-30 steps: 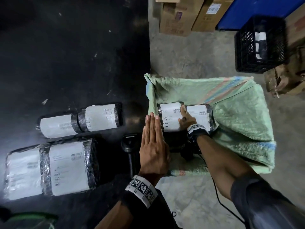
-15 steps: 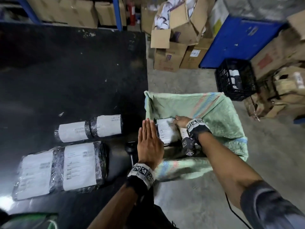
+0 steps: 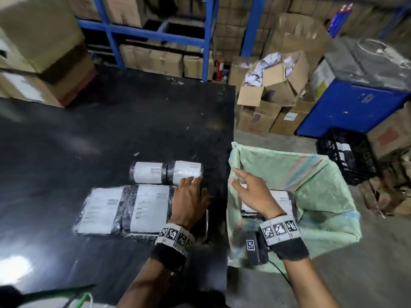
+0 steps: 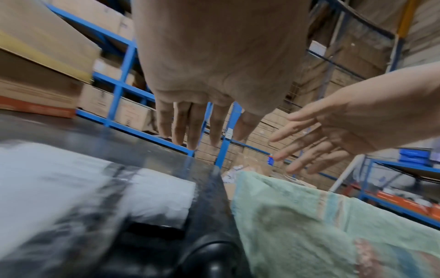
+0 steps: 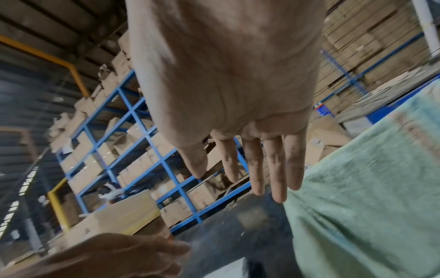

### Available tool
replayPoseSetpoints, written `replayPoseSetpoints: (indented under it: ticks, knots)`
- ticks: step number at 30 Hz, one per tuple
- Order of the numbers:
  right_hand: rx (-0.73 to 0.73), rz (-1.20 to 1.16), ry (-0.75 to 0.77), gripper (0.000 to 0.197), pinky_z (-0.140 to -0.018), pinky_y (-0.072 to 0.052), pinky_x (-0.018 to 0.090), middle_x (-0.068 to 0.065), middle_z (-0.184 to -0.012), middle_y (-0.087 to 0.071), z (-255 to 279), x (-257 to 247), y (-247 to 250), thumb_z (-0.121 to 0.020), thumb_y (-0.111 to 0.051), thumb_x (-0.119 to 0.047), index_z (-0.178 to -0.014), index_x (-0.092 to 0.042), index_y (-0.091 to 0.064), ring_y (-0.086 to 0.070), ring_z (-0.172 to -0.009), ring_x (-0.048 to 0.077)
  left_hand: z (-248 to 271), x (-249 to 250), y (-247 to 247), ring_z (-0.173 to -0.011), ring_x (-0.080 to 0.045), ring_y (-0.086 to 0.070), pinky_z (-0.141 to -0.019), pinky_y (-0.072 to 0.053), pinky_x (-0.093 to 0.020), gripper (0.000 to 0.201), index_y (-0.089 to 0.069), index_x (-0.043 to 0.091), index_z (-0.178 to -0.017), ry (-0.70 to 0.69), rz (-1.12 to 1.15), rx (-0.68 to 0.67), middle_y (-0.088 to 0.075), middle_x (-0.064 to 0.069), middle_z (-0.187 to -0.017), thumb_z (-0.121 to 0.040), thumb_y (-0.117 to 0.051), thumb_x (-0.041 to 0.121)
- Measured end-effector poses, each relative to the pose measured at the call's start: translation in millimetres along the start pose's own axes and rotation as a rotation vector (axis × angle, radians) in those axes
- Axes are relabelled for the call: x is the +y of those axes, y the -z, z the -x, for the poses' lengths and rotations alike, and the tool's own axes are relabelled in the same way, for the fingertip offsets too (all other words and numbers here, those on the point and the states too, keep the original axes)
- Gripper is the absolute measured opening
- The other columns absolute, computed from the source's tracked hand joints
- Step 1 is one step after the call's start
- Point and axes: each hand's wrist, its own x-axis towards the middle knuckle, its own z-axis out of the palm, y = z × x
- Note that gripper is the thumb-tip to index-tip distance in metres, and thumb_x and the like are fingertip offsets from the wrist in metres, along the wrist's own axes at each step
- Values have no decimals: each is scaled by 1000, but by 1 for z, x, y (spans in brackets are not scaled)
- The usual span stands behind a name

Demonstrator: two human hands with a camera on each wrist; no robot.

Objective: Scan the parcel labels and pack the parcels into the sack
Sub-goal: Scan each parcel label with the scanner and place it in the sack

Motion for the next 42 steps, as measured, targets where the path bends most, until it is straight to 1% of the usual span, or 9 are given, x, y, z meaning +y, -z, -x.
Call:
replayPoseSetpoints:
  ticks: [10, 17, 21, 23, 26, 31, 37, 40, 42]
  knots:
    - [-164, 184, -64, 58, -112, -34, 36, 5, -150, -47, 22, -22, -106, -100, -43, -48, -152, -23, -36, -42, -139, 25, 58, -127, 35, -123, -43, -53, -103, -44, -51, 57, -49, 3, -148, 266, -62, 72, -59, -27, -135, -96, -66, 18]
    - [-53, 244, -210, 70, -100, -45, 42, 16, -136, -55, 26, -8, -141, -96, -45, -53, -155, -23, -21, -55, -123, 34, 75, -184, 27, -130, -39, -47, -104, -46, -56, 65, -35, 24, -158, 349, 7, 48, -51, -22, -146, -101, -57, 45]
    - [-46, 147, -295, 80, -97, -48, 46, 16, -144, -51, 25, 4, -160, -95, -45, -57, -158, -27, -5, -55, -124, 38, 79, -206, 13, -153, -37, -28, -127, -23, -52, 80, -25, 30, -163, 301, 155, 25, -34, -13, -165, -96, -38, 70]
    - [-37, 64, -300, 81, -99, -46, 45, 14, -149, -48, 23, 10, -169, -96, -47, -54, -158, -27, -2, -57, -123, 38, 81, -210, 7, -160, -28, -14, -131, -13, -46, 80, -20, 37, -164, 293, 252, 41, -23, -2, -172, -96, -42, 72]
    - [25, -131, -276, 78, -102, -44, 42, 9, -152, -44, 18, 21, -183, -96, -53, -46, -155, -33, -4, -58, -124, 35, 83, -211, 2, -161, -22, -7, -131, -12, -46, 76, -21, 38, -163, 258, 364, 91, -20, 11, -172, -98, -51, 60]
    - [117, -352, -256, 73, -109, -43, 43, 4, -146, -49, 8, 42, -207, -90, -60, -38, -147, -44, -13, -64, -115, 30, 77, -216, -8, -159, -26, -21, -127, -24, -55, 74, -30, 37, -161, 272, 496, 162, -35, 8, -167, -97, -59, 60]
    - [190, -409, -186, 67, -115, -35, 48, 5, -146, -42, 0, 48, -216, -92, -58, -24, -147, -27, -19, -48, -132, 24, 75, -213, -15, -161, -18, -9, -131, -6, -45, 77, -31, 39, -159, 315, 564, 185, -35, -1, -167, -91, -61, 59]
    - [196, -424, -186, 66, -114, -35, 47, 4, -144, -42, -1, 51, -218, -95, -57, -12, -147, -25, -20, -49, -129, 24, 76, -210, -14, -161, -25, -14, -128, -17, -57, 69, -31, 41, -159, 306, 608, 194, -36, -4, -167, -97, -61, 51]
    - [198, -434, -182, 65, -115, -35, 45, 0, -142, -41, 0, 51, -218, -96, -56, -9, -149, -18, -19, -48, -129, 22, 76, -204, -14, -161, -25, -13, -129, -20, -54, 67, -33, 34, -160, 308, 637, 215, -38, 0, -166, -101, -65, 33]
